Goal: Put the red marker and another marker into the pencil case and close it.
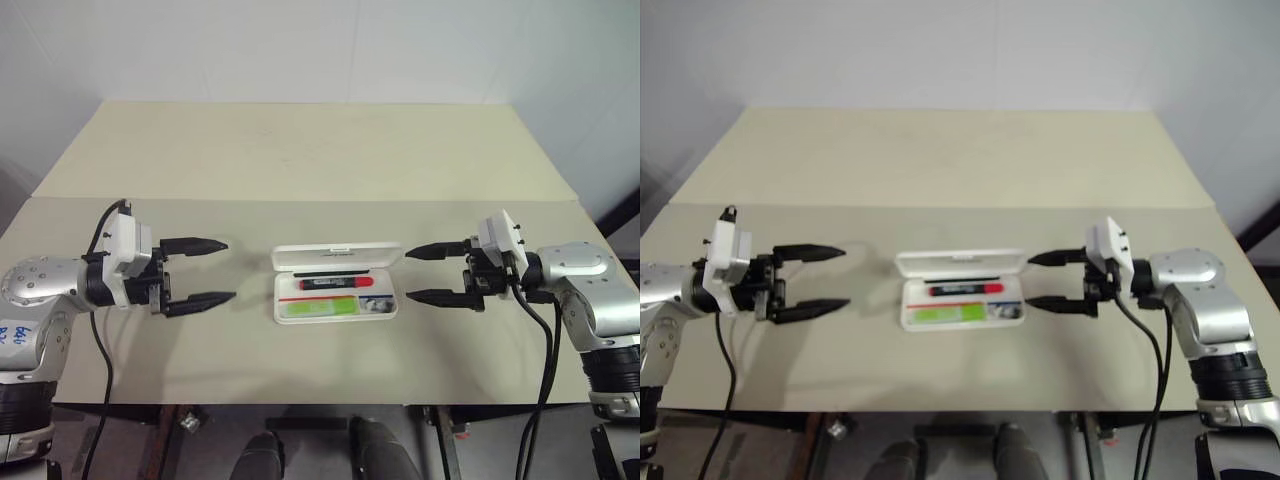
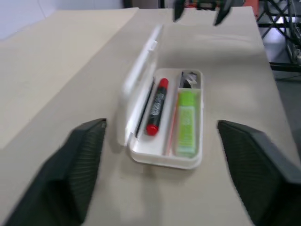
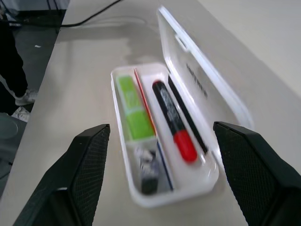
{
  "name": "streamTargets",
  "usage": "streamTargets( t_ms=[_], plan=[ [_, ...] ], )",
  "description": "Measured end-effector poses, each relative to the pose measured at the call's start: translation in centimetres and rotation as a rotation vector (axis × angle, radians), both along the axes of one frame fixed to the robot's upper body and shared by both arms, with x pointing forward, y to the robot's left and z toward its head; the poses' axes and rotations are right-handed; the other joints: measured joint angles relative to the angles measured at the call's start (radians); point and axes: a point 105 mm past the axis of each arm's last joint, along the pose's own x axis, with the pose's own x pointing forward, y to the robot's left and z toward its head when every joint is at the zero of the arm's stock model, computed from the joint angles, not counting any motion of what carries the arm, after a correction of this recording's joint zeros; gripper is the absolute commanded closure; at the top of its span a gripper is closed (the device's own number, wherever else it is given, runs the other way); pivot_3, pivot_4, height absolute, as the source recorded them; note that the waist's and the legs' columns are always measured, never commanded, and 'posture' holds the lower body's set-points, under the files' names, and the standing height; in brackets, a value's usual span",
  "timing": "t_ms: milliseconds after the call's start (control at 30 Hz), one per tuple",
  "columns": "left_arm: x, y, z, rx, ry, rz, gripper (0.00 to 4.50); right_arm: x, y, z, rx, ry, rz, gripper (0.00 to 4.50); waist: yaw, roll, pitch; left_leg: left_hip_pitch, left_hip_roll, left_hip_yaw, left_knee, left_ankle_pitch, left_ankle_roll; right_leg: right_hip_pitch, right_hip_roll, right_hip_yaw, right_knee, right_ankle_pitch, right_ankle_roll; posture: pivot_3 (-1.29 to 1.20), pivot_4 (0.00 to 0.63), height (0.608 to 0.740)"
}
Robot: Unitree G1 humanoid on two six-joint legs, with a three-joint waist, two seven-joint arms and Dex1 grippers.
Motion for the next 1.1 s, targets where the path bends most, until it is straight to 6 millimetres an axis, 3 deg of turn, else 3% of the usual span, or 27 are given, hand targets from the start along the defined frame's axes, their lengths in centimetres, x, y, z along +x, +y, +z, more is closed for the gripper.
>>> streamTargets(
  t_ms=[267,300,533,733,900,1100],
  plan=[
    [1.7,0.2,0.5,0.014,-0.026,-0.003,4.31,-0.1,-0.4,0.0,0.023,-0.011,-0.02,0.0,0.001,0.0,0.0,0.0,0.0,0.0,0.0,0.0,0.0,0.0,0.0,0.0,0.001,0.002,0.004,0.0,0.15,0.74],
    [2.1,0.5,0.5,0.021,-0.031,0.002,4.47,-0.1,-0.4,0.2,0.042,-0.009,-0.025,0.0,0.001,0.0,0.0,0.0,0.0,0.0,0.0,0.0,0.0,0.0,0.0,0.0,0.001,0.002,0.004,0.0,0.15,0.74],
    [4.2,1.1,1.2,0.047,-0.055,-0.007,4.47,0.4,-0.5,0.9,0.113,-0.005,-0.07,0.0,0.003,0.0,0.0,0.0,0.0,0.0,0.0,0.0,0.0,0.0,0.0,0.0,0.001,0.002,0.004,0.0,0.15,0.74],
    [7.5,1.2,0.7,0.084,-0.048,0.019,4.47,0.7,-0.3,1.3,0.159,0.006,-0.086,0.0,0.003,0.0,0.0,-0.001,-0.001,0.0,0.001,0.0,0.0,0.0,0.0,0.0,0.001,0.003,0.006,0.0,0.15,0.74],
    [10.2,-0.2,0.2,0.087,-0.015,0.026,4.47,0.4,-1.0,2.9,0.26,0.015,-0.075,0.0,0.006,0.0,0.0,-0.002,-0.001,-0.001,0.001,0.0,0.0,-0.001,0.0,0.0,0.001,0.005,0.009,0.0,0.15,0.74],
    [11.3,-2.9,0.5,0.08,0.01,-0.03,4.47,-0.3,-2.5,3.8,0.285,0.009,-0.041,0.0,0.007,0.0,0.0,-0.003,-0.002,-0.001,0.001,-0.001,0.002,-0.001,0.0,0.0,-0.001,0.005,0.009,0.0,0.15,0.74]
  ],
)
